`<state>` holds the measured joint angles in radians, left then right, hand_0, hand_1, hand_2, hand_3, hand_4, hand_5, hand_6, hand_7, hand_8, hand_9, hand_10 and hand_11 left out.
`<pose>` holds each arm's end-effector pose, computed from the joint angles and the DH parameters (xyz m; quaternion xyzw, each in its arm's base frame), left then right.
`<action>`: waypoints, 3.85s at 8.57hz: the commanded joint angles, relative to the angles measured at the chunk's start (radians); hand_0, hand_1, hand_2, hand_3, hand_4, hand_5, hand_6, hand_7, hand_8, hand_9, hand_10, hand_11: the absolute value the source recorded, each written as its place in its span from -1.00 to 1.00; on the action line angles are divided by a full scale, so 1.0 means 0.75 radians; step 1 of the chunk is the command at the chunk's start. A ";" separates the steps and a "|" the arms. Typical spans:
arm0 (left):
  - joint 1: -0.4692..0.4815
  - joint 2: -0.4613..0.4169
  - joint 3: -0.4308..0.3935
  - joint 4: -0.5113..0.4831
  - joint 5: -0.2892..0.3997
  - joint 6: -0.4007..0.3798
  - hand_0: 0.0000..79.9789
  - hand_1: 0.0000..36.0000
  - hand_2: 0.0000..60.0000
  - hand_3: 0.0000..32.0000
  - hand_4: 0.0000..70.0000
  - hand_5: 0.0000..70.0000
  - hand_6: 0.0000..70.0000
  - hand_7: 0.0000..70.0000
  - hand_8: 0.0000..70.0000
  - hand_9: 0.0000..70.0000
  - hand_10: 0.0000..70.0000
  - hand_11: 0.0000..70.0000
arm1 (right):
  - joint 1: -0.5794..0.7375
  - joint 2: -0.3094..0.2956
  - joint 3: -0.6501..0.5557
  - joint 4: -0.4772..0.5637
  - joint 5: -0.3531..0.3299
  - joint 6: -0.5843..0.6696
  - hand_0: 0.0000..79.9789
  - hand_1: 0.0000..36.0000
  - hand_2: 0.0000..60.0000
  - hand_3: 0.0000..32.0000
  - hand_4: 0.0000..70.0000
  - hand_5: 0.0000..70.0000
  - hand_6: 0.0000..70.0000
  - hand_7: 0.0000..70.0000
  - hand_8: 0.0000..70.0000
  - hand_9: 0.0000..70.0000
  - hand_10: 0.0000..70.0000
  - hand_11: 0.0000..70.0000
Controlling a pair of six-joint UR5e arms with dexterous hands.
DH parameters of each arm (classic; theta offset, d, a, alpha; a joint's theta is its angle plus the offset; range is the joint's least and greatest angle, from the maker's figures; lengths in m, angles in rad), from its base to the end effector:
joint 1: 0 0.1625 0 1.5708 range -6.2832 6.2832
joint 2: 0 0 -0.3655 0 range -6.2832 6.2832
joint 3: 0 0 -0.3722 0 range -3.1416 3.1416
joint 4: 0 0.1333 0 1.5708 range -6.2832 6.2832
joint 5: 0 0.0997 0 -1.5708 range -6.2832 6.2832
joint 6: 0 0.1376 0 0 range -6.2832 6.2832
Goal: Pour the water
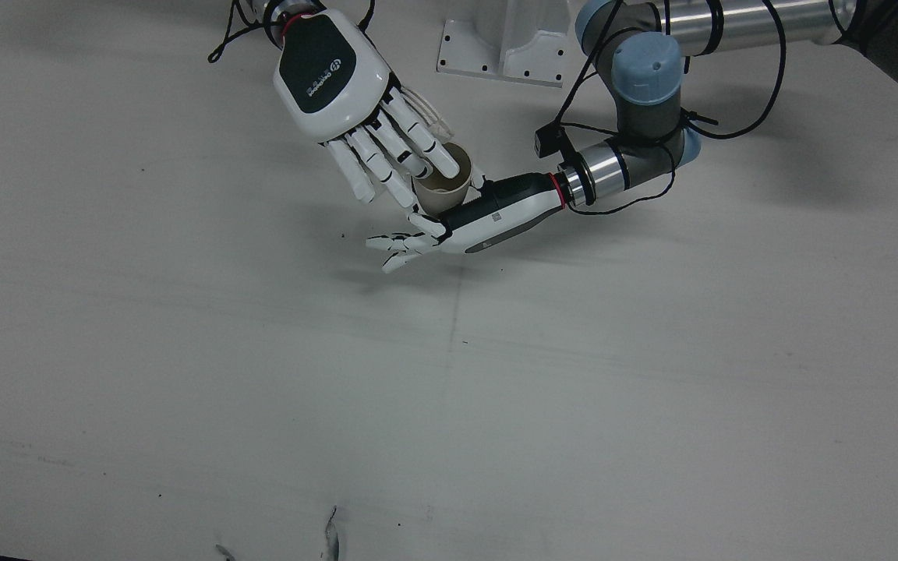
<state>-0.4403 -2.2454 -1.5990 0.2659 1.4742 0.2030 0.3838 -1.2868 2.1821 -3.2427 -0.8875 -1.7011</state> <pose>0.5514 -0.4218 0.2397 -0.3537 0.7652 -0.4467 0.2997 -0.3636 -0.3843 0.2167 0.3444 -0.8112 0.3527 0.3147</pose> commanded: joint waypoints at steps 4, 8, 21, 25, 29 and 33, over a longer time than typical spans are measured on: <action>-0.006 0.018 -0.005 0.003 0.000 -0.007 1.00 1.00 1.00 -1.00 1.00 1.00 -0.57 -0.70 -0.91 -0.98 -0.71 -0.47 | 0.075 0.000 0.035 -0.084 0.028 0.022 0.45 1.00 1.00 -1.00 -0.64 -0.61 -0.10 -0.07 -0.56 -0.42 -1.00 -1.00; -0.249 0.283 -0.056 -0.057 0.014 -0.070 1.00 1.00 1.00 -1.00 1.00 1.00 -0.57 -0.71 -0.90 -0.98 -0.71 -0.47 | 0.246 -0.108 0.044 -0.080 0.320 0.896 0.37 0.95 1.00 -1.00 -0.35 -0.61 0.01 0.01 -0.32 -0.10 -1.00 -1.00; -0.853 0.940 0.440 -0.894 -0.004 -0.048 0.44 -0.18 -1.00 -1.00 0.69 1.00 -0.61 -0.67 -0.95 -0.97 -0.79 -0.68 | 0.368 -0.387 -0.042 -0.100 0.316 1.473 0.37 0.95 1.00 -1.00 -0.51 -0.62 -0.09 0.05 -0.31 -0.09 -1.00 -1.00; -0.853 0.940 0.459 -0.901 -0.026 -0.048 -0.46 -1.00 -1.00 -1.00 1.00 1.00 -0.66 -0.77 -0.96 -0.99 -0.82 -0.81 | 0.364 -0.375 -0.075 -0.098 0.318 1.473 0.38 0.94 1.00 -1.00 -0.54 -0.62 -0.10 0.07 -0.31 -0.08 -1.00 -1.00; -0.851 0.940 0.487 -0.919 -0.031 -0.038 -0.35 -1.00 -1.00 -1.00 1.00 1.00 -0.67 -0.75 -0.97 -0.99 -0.84 -0.82 | 0.364 -0.354 -0.081 -0.098 0.316 1.473 0.38 0.95 1.00 -1.00 -0.53 -0.61 -0.08 0.10 -0.31 -0.07 -1.00 -1.00; -0.853 0.971 0.508 -0.968 -0.074 -0.033 -1.00 -1.00 -1.00 -0.96 -0.79 -1.00 -1.00 -1.00 -1.00 -1.00 -0.99 -0.99 | 0.364 -0.352 -0.077 -0.098 0.316 1.473 0.39 0.97 1.00 -1.00 -0.51 -0.61 -0.08 0.11 -0.32 -0.09 -1.00 -1.00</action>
<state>-1.0797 -1.5262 -1.2227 -0.4422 1.4269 0.1780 0.6564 -1.5522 2.1219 -3.3165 -0.6509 -0.5967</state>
